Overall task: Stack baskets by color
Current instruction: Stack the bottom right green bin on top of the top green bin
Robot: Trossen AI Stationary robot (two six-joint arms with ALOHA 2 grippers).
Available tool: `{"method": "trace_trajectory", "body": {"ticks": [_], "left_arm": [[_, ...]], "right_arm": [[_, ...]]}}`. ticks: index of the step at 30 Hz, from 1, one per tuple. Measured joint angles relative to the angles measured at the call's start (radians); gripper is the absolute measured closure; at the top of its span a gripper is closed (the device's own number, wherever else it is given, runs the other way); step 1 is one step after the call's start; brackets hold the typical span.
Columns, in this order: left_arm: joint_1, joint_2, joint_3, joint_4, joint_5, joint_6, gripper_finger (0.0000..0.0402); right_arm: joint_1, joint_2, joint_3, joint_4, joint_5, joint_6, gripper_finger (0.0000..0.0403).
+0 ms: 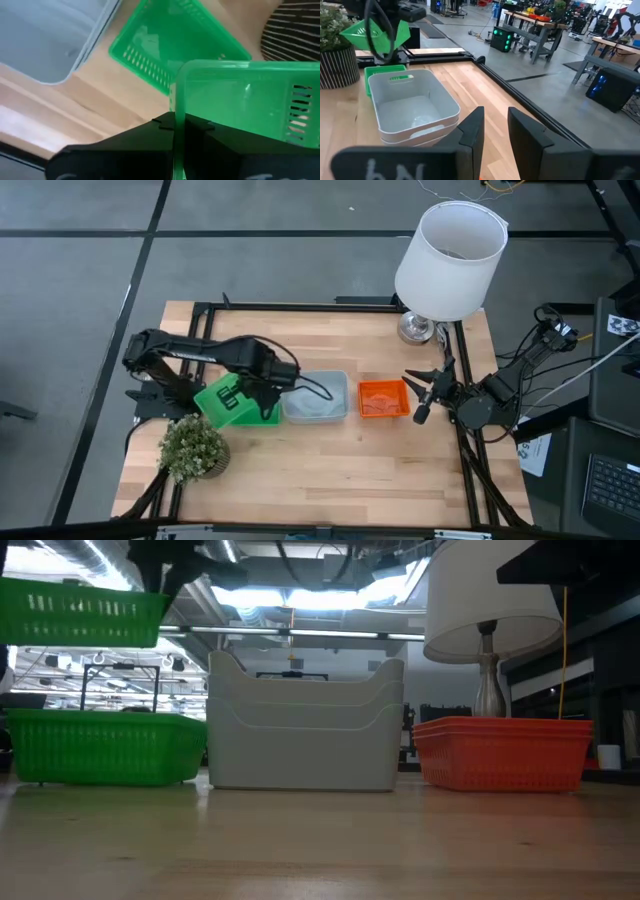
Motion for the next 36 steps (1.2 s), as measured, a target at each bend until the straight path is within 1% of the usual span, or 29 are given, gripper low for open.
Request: {"method": "trace_trajectory", "body": {"ticks": [2, 4, 7, 10, 13, 16, 20, 36], "left_arm": [[-0.016, -0.014, -0.026, 0.022, -0.004, 0.032, 0.0401], [-0.031, -0.012, -0.048, 0.037, -0.006, 0.102, 0.0401], [-0.063, -0.014, -0.071, 0.115, -0.005, 0.174, 0.0401], [-0.085, -0.012, -0.101, 0.193, -0.003, 0.181, 0.0401], [-0.110, -0.012, -0.116, 0.239, -0.022, 0.196, 0.0401], [-0.139, -0.013, -0.119, 0.285, -0.043, 0.231, 0.0401], [-0.151, -0.012, -0.119, 0.352, -0.043, 0.257, 0.0401], [-0.150, -0.012, -0.119, 0.348, -0.035, 0.261, 0.0401]], "right_arm": [[0.000, 0.000, 0.000, 0.000, 0.000, 0.006, 0.0315], [0.000, 0.000, 0.000, 0.003, 0.001, 0.025, 0.0315], [0.000, 0.000, 0.000, 0.005, 0.001, 0.049, 0.0315], [0.000, 0.000, 0.000, 0.006, 0.001, 0.053, 0.0315], [0.000, 0.000, 0.000, 0.006, 0.003, 0.053, 0.0315], [0.000, 0.000, 0.000, 0.006, 0.003, 0.053, 0.0315], [0.000, 0.000, 0.000, 0.006, 0.003, 0.052, 0.0315], [0.000, 0.000, 0.000, -0.002, 0.000, 0.050, 0.0315]]}}
